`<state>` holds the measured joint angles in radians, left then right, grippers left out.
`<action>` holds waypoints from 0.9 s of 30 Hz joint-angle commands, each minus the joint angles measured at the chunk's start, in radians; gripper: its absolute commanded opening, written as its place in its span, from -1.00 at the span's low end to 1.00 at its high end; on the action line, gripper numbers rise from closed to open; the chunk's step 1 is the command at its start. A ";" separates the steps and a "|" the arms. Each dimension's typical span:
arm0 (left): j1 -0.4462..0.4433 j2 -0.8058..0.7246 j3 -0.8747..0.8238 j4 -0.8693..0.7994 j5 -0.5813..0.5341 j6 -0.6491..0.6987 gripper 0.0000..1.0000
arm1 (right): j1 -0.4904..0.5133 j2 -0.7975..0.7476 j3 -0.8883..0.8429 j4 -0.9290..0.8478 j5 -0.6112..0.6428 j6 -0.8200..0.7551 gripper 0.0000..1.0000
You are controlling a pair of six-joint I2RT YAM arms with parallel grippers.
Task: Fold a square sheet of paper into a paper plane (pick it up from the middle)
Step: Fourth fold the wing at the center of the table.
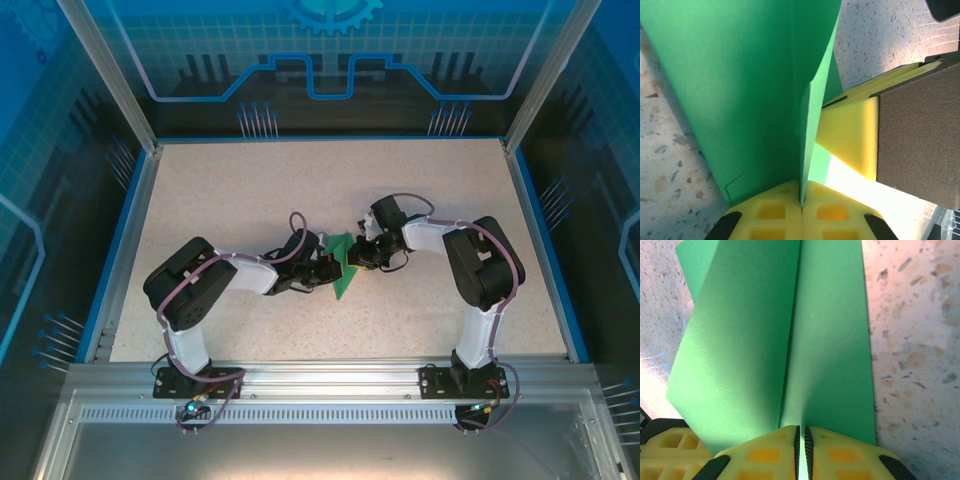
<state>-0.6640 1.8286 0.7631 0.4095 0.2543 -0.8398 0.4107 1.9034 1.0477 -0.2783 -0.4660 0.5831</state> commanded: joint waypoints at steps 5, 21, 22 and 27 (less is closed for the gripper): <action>0.023 0.033 -0.012 0.068 0.067 -0.015 -1.00 | -0.005 0.042 0.012 -0.052 0.060 -0.011 -0.71; 0.032 0.052 -0.017 0.072 0.069 -0.024 -1.00 | 0.000 -0.086 -0.035 0.065 -0.048 -0.026 -0.65; 0.032 0.054 -0.016 0.071 0.068 -0.025 -1.00 | 0.000 -0.084 -0.030 0.064 -0.047 -0.026 -0.64; 0.032 0.052 -0.017 0.065 0.069 -0.019 -1.00 | 0.011 -0.059 -0.007 0.055 -0.043 -0.031 -0.54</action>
<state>-0.6395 1.8664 0.7624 0.4614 0.3088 -0.8593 0.4126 1.8446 1.0210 -0.2256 -0.4881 0.5678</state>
